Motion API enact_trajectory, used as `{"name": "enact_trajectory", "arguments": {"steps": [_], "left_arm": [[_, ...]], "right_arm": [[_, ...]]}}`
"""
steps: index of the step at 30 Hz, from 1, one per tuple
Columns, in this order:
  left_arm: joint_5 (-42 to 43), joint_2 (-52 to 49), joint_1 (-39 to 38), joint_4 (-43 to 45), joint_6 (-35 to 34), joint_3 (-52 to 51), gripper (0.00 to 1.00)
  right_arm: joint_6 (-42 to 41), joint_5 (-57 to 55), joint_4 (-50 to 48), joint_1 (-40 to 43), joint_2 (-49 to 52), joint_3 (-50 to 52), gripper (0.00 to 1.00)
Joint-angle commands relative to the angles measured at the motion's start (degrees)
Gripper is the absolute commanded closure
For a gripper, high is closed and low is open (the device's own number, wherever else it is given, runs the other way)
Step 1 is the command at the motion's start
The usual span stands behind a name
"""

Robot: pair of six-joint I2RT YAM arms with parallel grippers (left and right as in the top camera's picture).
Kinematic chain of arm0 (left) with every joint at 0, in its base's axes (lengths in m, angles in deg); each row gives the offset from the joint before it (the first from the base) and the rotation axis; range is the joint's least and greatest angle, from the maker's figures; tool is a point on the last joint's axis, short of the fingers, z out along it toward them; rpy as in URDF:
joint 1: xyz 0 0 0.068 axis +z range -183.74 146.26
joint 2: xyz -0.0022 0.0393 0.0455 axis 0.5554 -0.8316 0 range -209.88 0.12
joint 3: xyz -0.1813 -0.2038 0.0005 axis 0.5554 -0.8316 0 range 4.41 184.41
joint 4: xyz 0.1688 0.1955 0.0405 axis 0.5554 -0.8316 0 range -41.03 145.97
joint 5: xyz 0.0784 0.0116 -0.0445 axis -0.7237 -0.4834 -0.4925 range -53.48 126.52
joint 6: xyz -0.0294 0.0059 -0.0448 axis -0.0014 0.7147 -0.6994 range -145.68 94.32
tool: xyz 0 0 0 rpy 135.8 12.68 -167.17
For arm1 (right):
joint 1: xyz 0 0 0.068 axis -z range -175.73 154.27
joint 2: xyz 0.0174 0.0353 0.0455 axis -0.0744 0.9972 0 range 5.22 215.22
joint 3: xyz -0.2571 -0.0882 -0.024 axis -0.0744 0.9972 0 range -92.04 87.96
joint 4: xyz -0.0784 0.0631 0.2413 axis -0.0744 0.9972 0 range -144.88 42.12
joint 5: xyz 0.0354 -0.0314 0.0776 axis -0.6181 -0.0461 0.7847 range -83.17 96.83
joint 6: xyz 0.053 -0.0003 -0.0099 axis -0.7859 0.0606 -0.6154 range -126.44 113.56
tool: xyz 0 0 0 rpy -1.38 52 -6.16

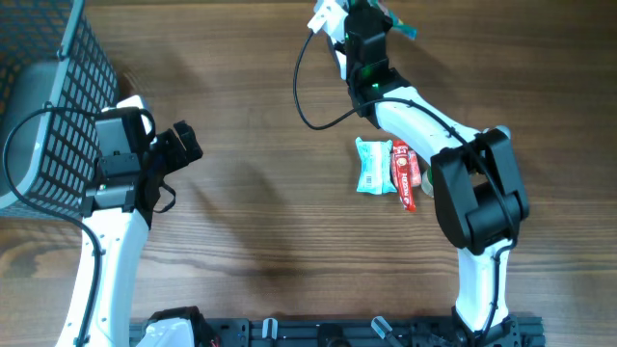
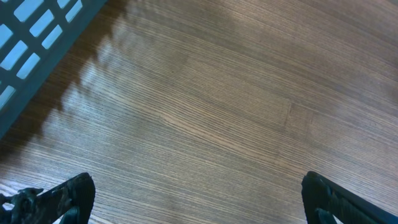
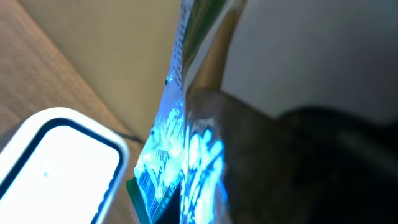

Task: Scan the item barcode
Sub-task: 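Raise the gloves pack with the right gripper up to the white scanner, then lower the gloves pack and release it left of the wipes pouch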

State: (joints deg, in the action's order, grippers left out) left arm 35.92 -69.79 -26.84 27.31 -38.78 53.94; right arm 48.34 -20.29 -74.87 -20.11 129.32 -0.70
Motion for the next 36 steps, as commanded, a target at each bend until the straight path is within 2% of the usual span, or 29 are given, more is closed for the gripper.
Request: {"name": "enact_trajectory", "arguments": {"steps": [1, 4, 10, 14, 18, 24, 28, 36], "left_arm": [[-0.57, -0.28, 0.07, 0.11, 0.7, 1.11, 0.0], [-0.57, -0.28, 0.07, 0.11, 0.72, 1.11, 0.0], [-0.57, -0.28, 0.07, 0.13, 0.7, 1.11, 0.0], [-0.57, -0.28, 0.09, 0.11, 0.7, 1.11, 0.0], [-0.57, -0.28, 0.09, 0.11, 0.72, 1.11, 0.0], [-0.57, -0.28, 0.09, 0.11, 0.7, 1.11, 0.0], [-0.57, -0.28, 0.07, 0.11, 0.7, 1.11, 0.0], [-0.57, -0.28, 0.09, 0.11, 0.7, 1.11, 0.0]], "right_arm": [[-8.37, 0.13, 1.2, -0.2, 1.51, -0.9, 0.96], [-11.23, 0.13, 1.29, -0.68, 1.51, -0.9, 0.95], [-11.32, 0.15, 1.55, -2.69, 1.49, -0.92, 0.96], [-12.2, 0.52, 5.22, -3.04, 1.49, -0.9, 0.96], [-16.24, 3.21, 7.02, -3.32, 1.49, -0.9, 0.96], [-16.72, 7.65, 8.96, -3.87, 1.49, -0.92, 0.96], [-23.34, 8.33, 9.03, -3.89, 1.49, -0.92, 0.96], [-26.67, 11.41, 11.89, -3.06, -3.02, -0.92, 0.96]]}}
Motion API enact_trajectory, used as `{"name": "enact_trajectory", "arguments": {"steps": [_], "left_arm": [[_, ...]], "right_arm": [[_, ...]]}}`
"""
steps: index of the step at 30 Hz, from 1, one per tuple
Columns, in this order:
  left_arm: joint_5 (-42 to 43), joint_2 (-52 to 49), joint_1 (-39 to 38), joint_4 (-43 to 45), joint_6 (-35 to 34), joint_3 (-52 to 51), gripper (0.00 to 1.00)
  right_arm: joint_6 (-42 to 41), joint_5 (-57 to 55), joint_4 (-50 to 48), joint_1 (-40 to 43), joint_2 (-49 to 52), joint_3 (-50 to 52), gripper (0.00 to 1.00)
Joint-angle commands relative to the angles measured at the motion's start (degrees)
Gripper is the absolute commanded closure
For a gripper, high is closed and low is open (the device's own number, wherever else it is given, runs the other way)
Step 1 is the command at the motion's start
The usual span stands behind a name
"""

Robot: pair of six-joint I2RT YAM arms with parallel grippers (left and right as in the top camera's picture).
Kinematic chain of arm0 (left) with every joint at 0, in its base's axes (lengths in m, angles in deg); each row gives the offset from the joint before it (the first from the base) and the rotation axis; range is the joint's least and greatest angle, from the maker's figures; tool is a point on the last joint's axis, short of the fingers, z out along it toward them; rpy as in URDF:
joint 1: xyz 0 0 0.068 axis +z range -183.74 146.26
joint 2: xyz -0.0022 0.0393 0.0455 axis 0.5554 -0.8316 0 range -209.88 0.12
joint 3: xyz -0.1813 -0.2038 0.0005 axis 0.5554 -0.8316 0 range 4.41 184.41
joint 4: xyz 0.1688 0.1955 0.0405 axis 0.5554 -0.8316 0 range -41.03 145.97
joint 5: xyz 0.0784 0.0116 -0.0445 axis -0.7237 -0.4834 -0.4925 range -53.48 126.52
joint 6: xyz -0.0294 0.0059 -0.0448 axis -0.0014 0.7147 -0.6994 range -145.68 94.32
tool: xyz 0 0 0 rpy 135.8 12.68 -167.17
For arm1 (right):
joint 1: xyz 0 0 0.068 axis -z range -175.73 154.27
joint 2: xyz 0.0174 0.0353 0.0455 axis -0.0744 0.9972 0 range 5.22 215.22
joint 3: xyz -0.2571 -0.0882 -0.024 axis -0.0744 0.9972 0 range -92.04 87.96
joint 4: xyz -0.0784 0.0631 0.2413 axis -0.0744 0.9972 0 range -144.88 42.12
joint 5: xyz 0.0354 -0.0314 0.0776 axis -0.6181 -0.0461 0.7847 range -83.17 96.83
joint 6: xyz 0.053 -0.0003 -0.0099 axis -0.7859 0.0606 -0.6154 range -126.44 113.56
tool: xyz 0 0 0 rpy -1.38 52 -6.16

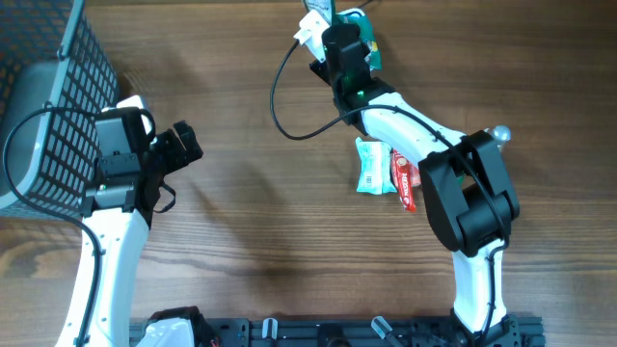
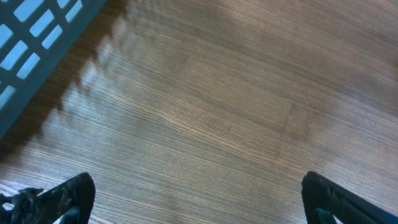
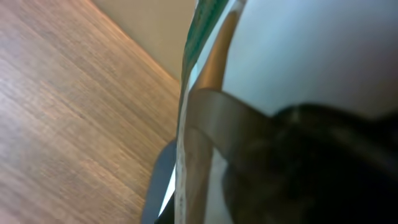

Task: Scan the item barcode
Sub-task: 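Lower the gloves pack and release it left of the wipes pouch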

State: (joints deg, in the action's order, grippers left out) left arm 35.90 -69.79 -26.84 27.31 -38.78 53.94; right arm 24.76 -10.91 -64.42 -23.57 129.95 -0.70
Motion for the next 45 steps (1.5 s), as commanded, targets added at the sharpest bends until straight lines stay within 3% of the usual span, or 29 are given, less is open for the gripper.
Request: {"name": "enact_trajectory", "arguments": {"steps": [1, 6, 8, 11, 14, 21, 25, 30, 32, 33, 34, 36, 38, 41, 45], "left_arm": [[-0.55, -0.28, 0.07, 0.13, 0.7, 1.11, 0.0], [-0.55, -0.28, 0.07, 0.11, 0.7, 1.11, 0.0], [-0.55, -0.28, 0.07, 0.11, 0.7, 1.11, 0.0], [-0.55, -0.28, 0.09, 0.11, 0.7, 1.11, 0.0], [-0.55, -0.28, 0.07, 0.13, 0.7, 1.11, 0.0], [-0.55, -0.28, 0.07, 0.13, 0.7, 1.11, 0.0], [-0.55, -0.28, 0.09, 0.11, 0.7, 1.11, 0.0], [-0.55, -0.28, 0.07, 0.11, 0.7, 1.11, 0.0], [-0.55, -0.28, 0.07, 0.11, 0.7, 1.11, 0.0], [-0.55, -0.28, 0.07, 0.11, 0.7, 1.11, 0.0], [-0.55, -0.28, 0.09, 0.13, 0.72, 1.11, 0.0], [-0.55, -0.28, 0.07, 0.11, 0.7, 1.11, 0.0], [-0.55, -0.28, 0.09, 0.11, 0.7, 1.11, 0.0], [-0.55, -0.28, 0.09, 0.13, 0.7, 1.11, 0.0], [-0.55, -0.28, 0.07, 0.11, 0.7, 1.11, 0.0]], "right_arm": [[-5.6, 2.14, 2.6, 0.55, -6.01, -0.92, 0.96], [-24.52, 18.58, 14.62, 0.55, -19.52, -0.92, 0.96], [-33.24, 27.12, 24.55, 0.59, -23.63, -0.92, 0.96], [-42.56, 38.16, 39.19, 0.59, -24.55, -0.79, 0.96], [-47.19, 45.05, 47.63, 0.31, -22.51, 1.77, 0.96], [-47.93, 46.36, 39.54, -1.84, -17.22, 12.76, 0.95], [-48.63, 46.29, 38.64, -2.49, -16.7, 13.16, 0.91], [-55.67, 46.12, 38.49, -3.72, -14.23, 13.33, 0.89], [-55.36, 46.1, 37.27, -4.42, -12.48, 13.33, 0.79], [-55.36, 46.12, 37.13, -4.46, -11.89, 13.33, 0.57], [-55.06, 45.97, 37.16, -4.46, -11.74, 13.31, 0.46], [-55.21, 44.37, 37.51, -3.21, -12.72, 13.18, 0.41], [-55.15, 44.06, 39.21, -1.49, -15.12, 12.22, 0.27], [-55.17, 38.95, 42.03, 0.57, -19.89, 10.88, 0.23], [-55.12, 20.85, 47.34, 1.73, -24.61, 10.88, 0.17]]}}
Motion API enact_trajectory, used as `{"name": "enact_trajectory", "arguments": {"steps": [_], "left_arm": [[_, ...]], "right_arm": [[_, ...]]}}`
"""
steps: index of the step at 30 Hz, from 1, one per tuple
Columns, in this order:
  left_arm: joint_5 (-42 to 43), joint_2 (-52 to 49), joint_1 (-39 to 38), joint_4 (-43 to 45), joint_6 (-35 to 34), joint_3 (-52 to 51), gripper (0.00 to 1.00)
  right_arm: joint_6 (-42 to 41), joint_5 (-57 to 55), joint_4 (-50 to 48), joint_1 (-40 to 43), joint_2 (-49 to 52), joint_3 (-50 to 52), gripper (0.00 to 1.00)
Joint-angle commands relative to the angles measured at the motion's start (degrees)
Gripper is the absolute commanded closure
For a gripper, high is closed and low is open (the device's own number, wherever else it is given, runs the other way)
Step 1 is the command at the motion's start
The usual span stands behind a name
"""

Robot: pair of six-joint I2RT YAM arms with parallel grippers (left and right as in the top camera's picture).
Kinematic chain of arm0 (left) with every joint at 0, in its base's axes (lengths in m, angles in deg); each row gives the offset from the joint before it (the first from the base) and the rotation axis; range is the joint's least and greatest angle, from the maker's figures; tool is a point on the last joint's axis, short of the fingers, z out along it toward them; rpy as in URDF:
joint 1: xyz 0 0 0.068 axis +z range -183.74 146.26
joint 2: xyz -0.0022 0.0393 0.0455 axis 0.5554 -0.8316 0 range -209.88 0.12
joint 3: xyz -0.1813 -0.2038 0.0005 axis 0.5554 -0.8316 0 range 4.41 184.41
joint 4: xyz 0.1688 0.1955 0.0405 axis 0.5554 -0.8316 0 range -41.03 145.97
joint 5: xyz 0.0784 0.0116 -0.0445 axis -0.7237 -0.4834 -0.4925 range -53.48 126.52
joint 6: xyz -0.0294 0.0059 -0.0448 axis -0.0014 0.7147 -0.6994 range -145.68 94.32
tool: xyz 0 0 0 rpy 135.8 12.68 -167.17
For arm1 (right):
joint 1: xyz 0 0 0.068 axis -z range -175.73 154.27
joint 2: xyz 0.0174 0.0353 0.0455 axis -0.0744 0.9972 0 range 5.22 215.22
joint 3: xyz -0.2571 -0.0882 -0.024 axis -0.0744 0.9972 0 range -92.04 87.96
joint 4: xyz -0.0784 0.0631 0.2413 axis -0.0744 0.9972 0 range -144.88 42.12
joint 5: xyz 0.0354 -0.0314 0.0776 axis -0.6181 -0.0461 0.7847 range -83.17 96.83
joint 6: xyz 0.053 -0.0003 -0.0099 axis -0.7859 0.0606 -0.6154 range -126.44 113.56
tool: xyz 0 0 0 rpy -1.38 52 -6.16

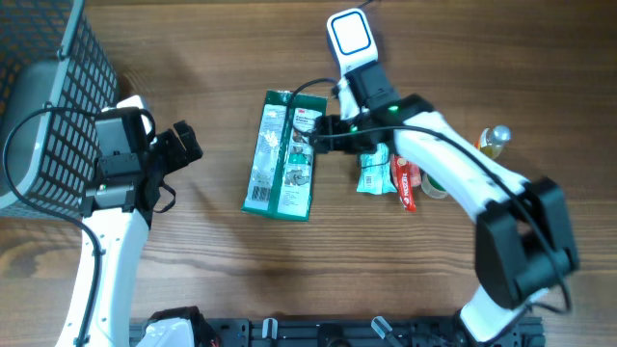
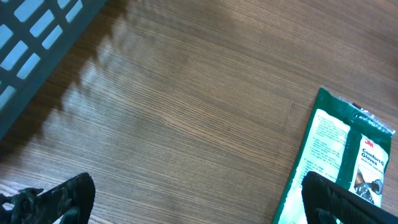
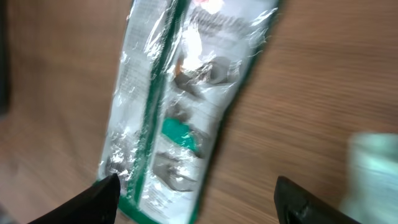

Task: Scan the item barcode
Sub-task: 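Lower the gloves pack and release it left of the wipes pouch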

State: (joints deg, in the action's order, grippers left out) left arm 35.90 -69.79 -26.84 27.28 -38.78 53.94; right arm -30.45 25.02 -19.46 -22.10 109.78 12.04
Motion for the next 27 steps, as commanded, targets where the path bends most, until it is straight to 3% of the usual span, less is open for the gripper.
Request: {"name": "enact_trajectory", "arguments": {"steps": [1, 3, 22, 27], "left_arm": [[-0.55, -0.28, 0.09, 0.15, 0.7, 1.11, 0.0], [-0.55, -0.28, 0.07, 0.13, 0.7, 1.11, 0.0], [-0.55, -0.28, 0.09, 0.15, 0.7, 1.11, 0.0], [-0.55, -0.28, 0.09, 0.15, 0.7, 1.11, 0.0]], "right_arm": [[0.04, -18.49, 3.39, 0.26, -4.66, -1.86, 0.0], [0.02, -22.73, 3.63, 0.26, -4.66, -1.62, 0.01], [0.09, -22.75, 2.84, 0.33, -4.72, -1.27, 0.0], [8.28, -26.34, 1.64, 0.59, -14.03, -1.05, 0.0]]}}
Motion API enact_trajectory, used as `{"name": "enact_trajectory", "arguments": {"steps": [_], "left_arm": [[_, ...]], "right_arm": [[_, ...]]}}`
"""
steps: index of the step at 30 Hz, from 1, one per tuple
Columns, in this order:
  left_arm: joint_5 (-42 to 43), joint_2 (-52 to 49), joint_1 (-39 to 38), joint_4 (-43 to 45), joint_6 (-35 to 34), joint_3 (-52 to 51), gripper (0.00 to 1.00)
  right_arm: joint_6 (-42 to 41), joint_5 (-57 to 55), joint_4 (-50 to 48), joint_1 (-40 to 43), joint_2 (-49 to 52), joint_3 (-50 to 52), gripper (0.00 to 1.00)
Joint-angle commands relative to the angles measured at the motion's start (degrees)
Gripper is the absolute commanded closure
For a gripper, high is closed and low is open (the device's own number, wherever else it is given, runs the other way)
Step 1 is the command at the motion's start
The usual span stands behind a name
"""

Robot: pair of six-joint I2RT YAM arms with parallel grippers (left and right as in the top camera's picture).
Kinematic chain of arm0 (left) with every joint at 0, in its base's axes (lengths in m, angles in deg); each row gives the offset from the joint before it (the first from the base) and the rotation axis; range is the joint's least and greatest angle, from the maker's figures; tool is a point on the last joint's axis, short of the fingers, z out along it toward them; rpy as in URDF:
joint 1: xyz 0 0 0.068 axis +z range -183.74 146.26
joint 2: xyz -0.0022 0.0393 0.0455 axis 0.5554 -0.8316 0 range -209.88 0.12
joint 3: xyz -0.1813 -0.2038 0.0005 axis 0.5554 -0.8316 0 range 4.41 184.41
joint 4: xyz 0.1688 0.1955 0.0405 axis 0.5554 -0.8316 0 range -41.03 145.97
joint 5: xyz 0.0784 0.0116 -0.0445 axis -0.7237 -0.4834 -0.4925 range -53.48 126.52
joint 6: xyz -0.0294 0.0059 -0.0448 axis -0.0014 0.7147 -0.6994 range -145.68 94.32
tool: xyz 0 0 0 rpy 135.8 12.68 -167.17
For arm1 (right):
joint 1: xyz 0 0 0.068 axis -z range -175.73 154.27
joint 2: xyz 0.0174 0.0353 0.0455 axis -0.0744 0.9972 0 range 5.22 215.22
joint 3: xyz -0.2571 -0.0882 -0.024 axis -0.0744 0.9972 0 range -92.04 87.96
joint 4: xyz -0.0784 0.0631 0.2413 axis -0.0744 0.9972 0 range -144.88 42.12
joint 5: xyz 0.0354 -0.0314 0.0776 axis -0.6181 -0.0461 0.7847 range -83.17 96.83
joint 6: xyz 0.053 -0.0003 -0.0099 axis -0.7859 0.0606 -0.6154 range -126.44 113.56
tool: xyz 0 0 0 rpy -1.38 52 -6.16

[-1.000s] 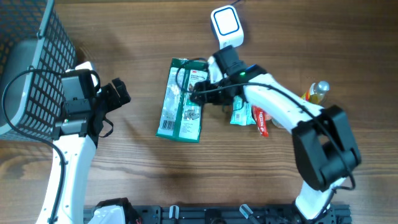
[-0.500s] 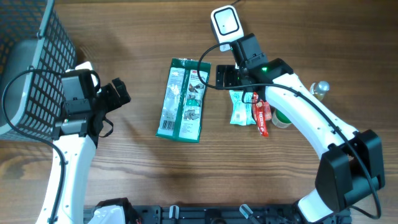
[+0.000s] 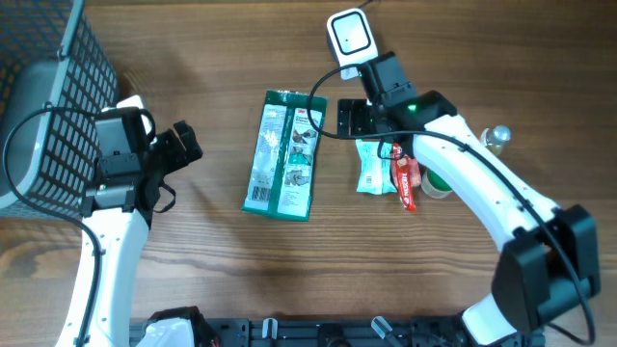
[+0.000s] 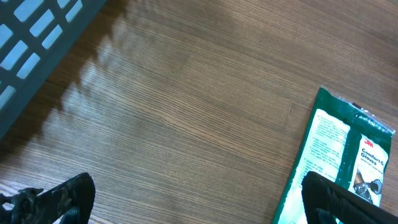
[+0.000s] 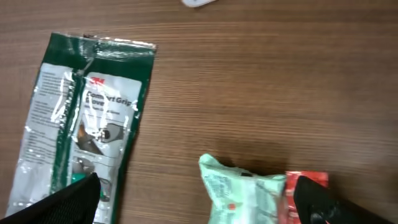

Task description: Scan the item barcode

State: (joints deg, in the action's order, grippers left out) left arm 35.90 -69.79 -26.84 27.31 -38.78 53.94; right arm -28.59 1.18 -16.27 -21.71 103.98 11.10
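A green glove pack (image 3: 286,154) lies flat on the wooden table, left of centre; it also shows as the pack (image 5: 81,124) in the right wrist view and the pack (image 4: 339,155) in the left wrist view. The white scanner (image 3: 349,36) sits at the far edge. My right gripper (image 3: 345,118) hovers open and empty just right of the pack's top corner; in its own view the right gripper (image 5: 196,205) spans from the pack to the packets. My left gripper (image 3: 183,145) stands open and empty left of the pack, seen in its own view as the left gripper (image 4: 196,205).
A mint-green packet (image 3: 371,166) and a red packet (image 3: 403,175) lie side by side under the right arm, with a small bottle (image 3: 494,137) further right. A dark wire basket (image 3: 39,96) stands at the far left. The scanner's black cable loops near the pack's top.
My right gripper has drawn back to the right from over the green pack and now sits between it and the mint packet. The pack lies where it was. The left arm is unchanged.
My right gripper first held the green pack up at the scanner by the far edge, lit blue. It still held it there a moment later. Then the pack lay flat left of centre with the gripper open over it, and now the gripper has moved off it.
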Motion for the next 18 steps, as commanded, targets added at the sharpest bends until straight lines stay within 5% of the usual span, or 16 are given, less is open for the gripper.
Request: {"name": "enact_trajectory", "arguments": {"steps": [1, 7, 13, 18], "left_arm": [[-0.55, -0.28, 0.07, 0.11, 0.7, 1.11, 0.0], [-0.55, -0.28, 0.07, 0.11, 0.7, 1.11, 0.0], [-0.55, -0.28, 0.07, 0.11, 0.7, 1.11, 0.0], [-0.55, -0.28, 0.09, 0.13, 0.7, 1.11, 0.0]], "right_arm": [[10.4, -2.51, -4.09, 0.22, -12.02, 0.44, 0.0], [18.36, -0.98, -15.06, 3.52, -33.68, 7.48, 0.0], [22.82, 7.32, -40.06, 11.56, -64.41, 36.3, 0.0], [23.67, 9.97, -45.92, 19.69, -87.78, 54.93, 0.0]]}}
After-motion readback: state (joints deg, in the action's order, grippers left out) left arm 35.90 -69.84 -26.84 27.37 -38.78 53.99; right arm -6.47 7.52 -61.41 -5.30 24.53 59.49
